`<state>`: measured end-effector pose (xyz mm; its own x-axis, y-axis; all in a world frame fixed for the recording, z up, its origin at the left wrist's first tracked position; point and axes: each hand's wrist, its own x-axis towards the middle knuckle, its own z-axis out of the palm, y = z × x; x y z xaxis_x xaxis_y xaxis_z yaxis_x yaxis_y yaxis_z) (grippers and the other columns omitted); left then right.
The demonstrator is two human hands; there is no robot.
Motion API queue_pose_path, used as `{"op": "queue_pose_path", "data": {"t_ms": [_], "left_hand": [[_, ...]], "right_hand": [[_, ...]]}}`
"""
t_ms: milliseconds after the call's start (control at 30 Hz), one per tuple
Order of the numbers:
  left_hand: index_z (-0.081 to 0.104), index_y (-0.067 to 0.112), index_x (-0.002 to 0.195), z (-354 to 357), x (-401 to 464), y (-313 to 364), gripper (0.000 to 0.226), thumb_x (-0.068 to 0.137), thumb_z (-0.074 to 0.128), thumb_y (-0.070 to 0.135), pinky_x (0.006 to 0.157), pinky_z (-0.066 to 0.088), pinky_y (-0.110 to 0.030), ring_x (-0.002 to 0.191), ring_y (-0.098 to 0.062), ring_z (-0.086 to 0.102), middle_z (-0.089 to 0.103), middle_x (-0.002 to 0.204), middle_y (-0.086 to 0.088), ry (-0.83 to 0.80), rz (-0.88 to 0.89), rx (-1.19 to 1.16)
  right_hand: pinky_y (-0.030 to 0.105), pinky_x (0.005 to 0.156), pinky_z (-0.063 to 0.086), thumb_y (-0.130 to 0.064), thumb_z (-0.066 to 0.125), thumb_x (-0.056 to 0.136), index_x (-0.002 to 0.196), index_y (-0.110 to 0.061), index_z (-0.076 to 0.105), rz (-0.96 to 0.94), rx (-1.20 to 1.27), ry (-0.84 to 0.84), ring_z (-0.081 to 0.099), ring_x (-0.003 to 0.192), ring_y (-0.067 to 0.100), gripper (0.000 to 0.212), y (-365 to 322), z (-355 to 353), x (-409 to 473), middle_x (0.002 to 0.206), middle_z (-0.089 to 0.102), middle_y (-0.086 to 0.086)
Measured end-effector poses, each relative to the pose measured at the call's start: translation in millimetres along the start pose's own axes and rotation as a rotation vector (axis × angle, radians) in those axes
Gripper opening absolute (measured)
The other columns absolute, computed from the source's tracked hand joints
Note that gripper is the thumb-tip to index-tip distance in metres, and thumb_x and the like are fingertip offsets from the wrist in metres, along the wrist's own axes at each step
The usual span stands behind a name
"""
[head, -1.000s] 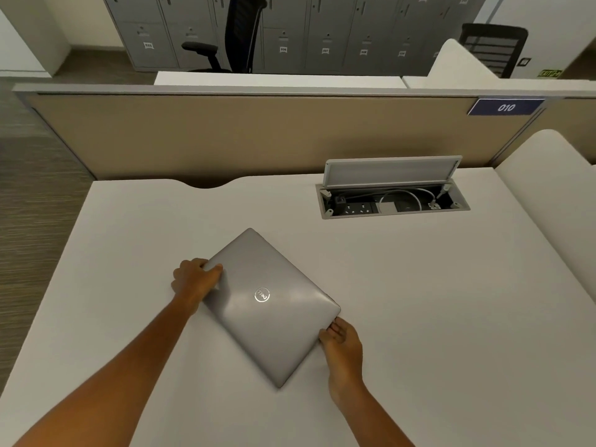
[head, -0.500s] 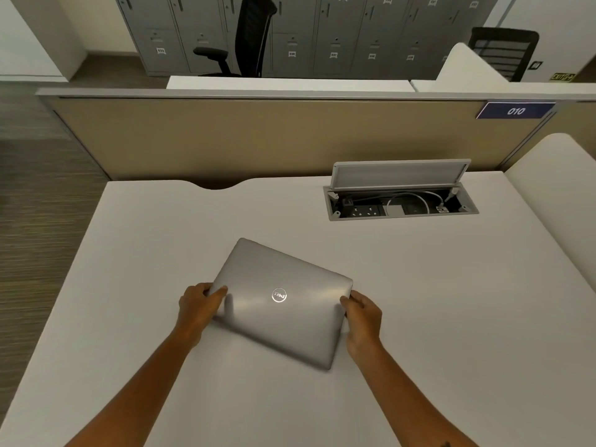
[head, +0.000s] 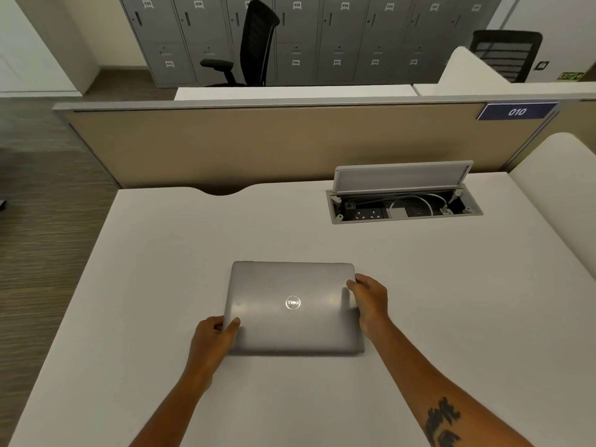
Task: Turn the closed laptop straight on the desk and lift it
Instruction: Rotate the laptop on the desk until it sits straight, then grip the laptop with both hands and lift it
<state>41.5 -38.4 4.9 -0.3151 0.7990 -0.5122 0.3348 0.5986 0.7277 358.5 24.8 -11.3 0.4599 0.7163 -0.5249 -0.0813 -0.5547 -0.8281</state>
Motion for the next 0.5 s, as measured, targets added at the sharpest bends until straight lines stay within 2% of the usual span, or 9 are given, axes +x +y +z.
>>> {"op": "queue_pose_path", "data": {"t_ms": [100,200,300,367,433,500], "left_hand": [[0.070,0.014,0.116,-2.6,4.6,2.6,0.031,0.098,0.068,0.039,0.075,0.052,-0.034,0.098,-0.024,0.068,0.068,0.095,0.006,0.003,0.017,0.033],[0.068,0.009,0.131,-1.9,10.3,10.2,0.043,0.099,0.068,0.037,0.070,0.050,-0.028,0.095,-0.021,0.065,0.070,0.107,-0.001,-0.006,0.047,0.041],[0.066,0.005,0.135,1.4,16.9,20.3,0.045,0.100,0.067,0.033,0.082,0.050,-0.035,0.097,-0.024,0.063,0.066,0.107,-0.003,-0.020,0.080,0.015],[0.064,0.006,0.138,2.6,21.8,25.9,0.044,0.101,0.065,0.031,0.089,0.048,-0.038,0.106,-0.028,0.063,0.064,0.108,-0.001,-0.020,0.081,-0.014],[0.062,0.007,0.143,3.0,27.7,28.0,0.048,0.102,0.065,0.032,0.096,0.047,-0.039,0.113,-0.028,0.060,0.063,0.117,-0.002,-0.020,0.060,-0.047],[0.061,0.008,0.144,3.0,33.1,28.0,0.051,0.101,0.065,0.034,0.104,0.048,-0.041,0.116,-0.025,0.058,0.064,0.126,-0.005,-0.021,0.021,-0.098]], "right_hand": [[0.035,0.075,0.049,-0.012,0.071,0.086,0.091,-0.009,0.075,-0.012,-0.032,-0.031,0.063,0.082,0.021,0.007,0.7,-5.6,-6.9,0.086,0.073,0.009],[0.032,0.078,0.052,-0.015,0.069,0.091,0.095,-0.018,0.076,-0.037,-0.103,-0.028,0.069,0.090,0.020,0.009,5.5,-10.0,-20.1,0.097,0.077,0.001],[0.029,0.078,0.054,-0.015,0.068,0.094,0.096,-0.025,0.073,-0.047,-0.120,0.003,0.068,0.094,0.013,0.011,13.8,-12.5,-32.2,0.101,0.075,-0.007],[0.028,0.076,0.052,-0.014,0.067,0.095,0.098,-0.026,0.072,-0.042,-0.114,0.007,0.068,0.095,0.012,0.014,21.2,-14.6,-36.8,0.102,0.074,-0.008],[0.029,0.080,0.051,-0.013,0.066,0.096,0.106,-0.028,0.070,-0.019,-0.091,0.015,0.065,0.096,0.006,0.019,25.5,-16.2,-40.3,0.107,0.071,-0.011],[0.030,0.085,0.050,-0.012,0.067,0.097,0.106,-0.030,0.068,0.002,-0.060,0.022,0.063,0.095,0.004,0.021,27.5,-16.7,-40.2,0.105,0.069,-0.015]]}}
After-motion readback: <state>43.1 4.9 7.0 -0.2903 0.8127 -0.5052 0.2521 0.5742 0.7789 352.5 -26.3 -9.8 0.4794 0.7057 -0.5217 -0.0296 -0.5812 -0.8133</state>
